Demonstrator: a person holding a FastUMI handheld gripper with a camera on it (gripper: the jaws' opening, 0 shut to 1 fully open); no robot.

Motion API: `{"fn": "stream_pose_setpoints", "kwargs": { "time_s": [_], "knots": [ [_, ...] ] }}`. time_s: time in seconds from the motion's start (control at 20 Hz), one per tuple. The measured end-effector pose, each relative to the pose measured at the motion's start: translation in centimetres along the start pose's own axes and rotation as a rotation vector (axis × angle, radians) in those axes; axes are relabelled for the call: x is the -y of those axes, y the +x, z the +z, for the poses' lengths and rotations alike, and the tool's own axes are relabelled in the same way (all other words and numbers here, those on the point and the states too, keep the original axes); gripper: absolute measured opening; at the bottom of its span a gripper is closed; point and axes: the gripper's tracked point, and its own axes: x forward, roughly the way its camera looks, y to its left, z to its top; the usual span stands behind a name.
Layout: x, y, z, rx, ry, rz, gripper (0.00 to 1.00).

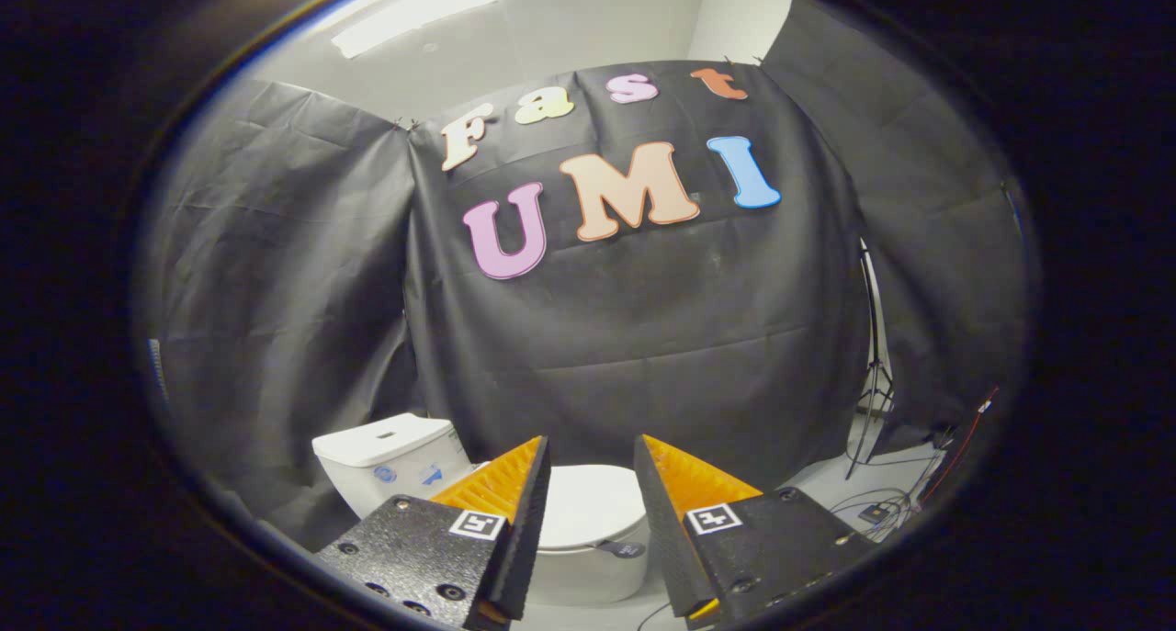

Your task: Open the toilet lid.

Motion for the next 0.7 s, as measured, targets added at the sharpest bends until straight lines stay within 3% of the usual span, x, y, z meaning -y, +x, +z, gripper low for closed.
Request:
{"fn": "stream_pose_setpoints", "kwargs": {
  "time_s": [0.25, 0.4, 0.6, 0.7],
  "knots": [
    [1.5, 3.1, -1.7, -0.043, 0.260, -0.105, 0.56],
    [3.0, 5.5, -3.7, -0.016, 0.506, -0.184, 0.56],
    [3.8, 8.7, -9.1, -0.009, 0.743, -0.225, 0.46],
    [3.9, 9.8, -11.3, -0.025, 0.847, -0.234, 0.46]
  ]
}}
